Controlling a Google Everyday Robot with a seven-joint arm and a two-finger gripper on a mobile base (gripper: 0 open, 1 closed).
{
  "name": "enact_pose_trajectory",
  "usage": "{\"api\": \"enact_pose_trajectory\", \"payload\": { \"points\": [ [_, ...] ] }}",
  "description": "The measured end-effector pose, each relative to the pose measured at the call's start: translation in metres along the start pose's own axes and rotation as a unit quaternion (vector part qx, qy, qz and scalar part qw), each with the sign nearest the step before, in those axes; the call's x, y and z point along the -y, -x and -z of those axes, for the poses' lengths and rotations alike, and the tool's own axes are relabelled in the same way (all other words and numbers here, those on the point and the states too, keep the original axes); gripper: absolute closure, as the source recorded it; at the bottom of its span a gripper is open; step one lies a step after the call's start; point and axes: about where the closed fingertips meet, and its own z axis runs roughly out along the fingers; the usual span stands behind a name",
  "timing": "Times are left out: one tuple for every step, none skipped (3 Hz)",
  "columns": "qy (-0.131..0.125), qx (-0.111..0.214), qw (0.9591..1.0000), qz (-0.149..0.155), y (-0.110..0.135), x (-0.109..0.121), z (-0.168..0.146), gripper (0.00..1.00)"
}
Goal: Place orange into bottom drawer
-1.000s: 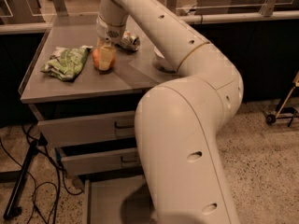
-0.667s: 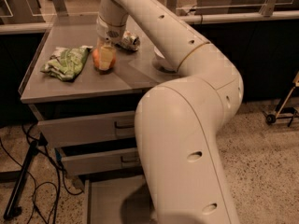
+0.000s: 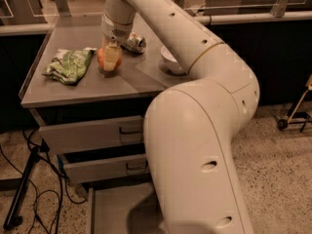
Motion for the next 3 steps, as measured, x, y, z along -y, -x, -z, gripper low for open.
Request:
{"api": "enact_pose_trajectory", "payload": {
  "points": [
    [-0.015,0.010,0.9997,-0.016,0.000,-0.006,0.024,1.00],
    [-0.025,0.040,0.9978,-0.046,0.006,-0.071,0.076,1.00],
    [-0.021,0.038,0.9981,-0.045,0.005,-0.073,0.071,1.00]
  ]
}}
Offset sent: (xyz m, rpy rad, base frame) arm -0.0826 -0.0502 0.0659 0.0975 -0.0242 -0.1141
